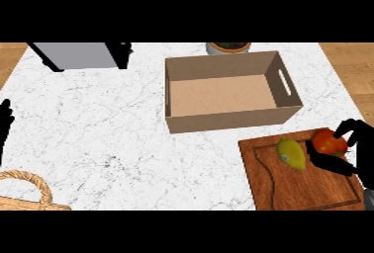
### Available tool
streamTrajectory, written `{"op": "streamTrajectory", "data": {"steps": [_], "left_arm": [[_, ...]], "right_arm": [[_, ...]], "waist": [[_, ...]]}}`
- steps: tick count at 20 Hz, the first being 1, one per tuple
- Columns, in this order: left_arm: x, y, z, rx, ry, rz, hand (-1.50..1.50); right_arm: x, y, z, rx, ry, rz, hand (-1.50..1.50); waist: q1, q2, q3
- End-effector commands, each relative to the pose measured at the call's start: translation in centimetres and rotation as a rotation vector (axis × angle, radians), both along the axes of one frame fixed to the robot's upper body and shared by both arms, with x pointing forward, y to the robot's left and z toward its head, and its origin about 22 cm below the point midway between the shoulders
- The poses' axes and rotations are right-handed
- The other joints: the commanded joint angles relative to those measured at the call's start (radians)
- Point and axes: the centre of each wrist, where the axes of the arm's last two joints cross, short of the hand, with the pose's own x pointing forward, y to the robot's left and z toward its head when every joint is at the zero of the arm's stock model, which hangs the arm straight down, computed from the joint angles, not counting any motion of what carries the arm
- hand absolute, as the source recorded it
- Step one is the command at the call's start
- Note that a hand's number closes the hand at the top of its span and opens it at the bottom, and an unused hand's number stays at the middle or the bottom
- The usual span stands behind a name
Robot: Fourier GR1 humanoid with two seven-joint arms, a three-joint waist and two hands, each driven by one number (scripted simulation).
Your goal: Pick the tomato from the cutting board and place it in the cardboard box
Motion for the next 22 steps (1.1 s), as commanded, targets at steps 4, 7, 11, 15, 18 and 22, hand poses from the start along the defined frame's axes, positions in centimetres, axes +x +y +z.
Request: {"op": "streamTrajectory", "data": {"steps": [4,7,11,15,18,22], "left_arm": [[0.7,-1.1,-0.8,0.015,0.053,-0.041,0.00],[2.0,-2.8,-1.0,0.026,0.053,-0.038,0.00],[2.0,-2.2,-1.0,0.028,0.041,-0.056,0.00],[1.6,-2.4,-1.3,0.018,0.061,-0.063,0.00],[2.0,-3.8,-2.4,0.014,0.052,-0.062,0.00],[2.3,-3.0,-1.8,0.014,0.062,-0.061,0.00]], "right_arm": [[2.0,10.2,8.4,0.122,-0.069,-0.009,1.50],[4.0,13.0,11.6,0.179,-0.078,-0.054,1.50],[8.8,16.6,14.5,0.235,-0.079,-0.067,1.50],[12.4,15.4,16.0,0.343,-0.044,-0.087,1.50],[14.5,17.6,13.3,0.358,-0.038,-0.073,1.50],[17.5,16.9,12.4,0.364,-0.012,-0.095,1.50]], "waist": [[0.053,0.016,-0.002],[0.054,0.020,0.001],[0.080,0.025,0.002],[0.077,0.024,0.003],[0.077,0.027,0.003],[0.078,0.028,0.003]]}}
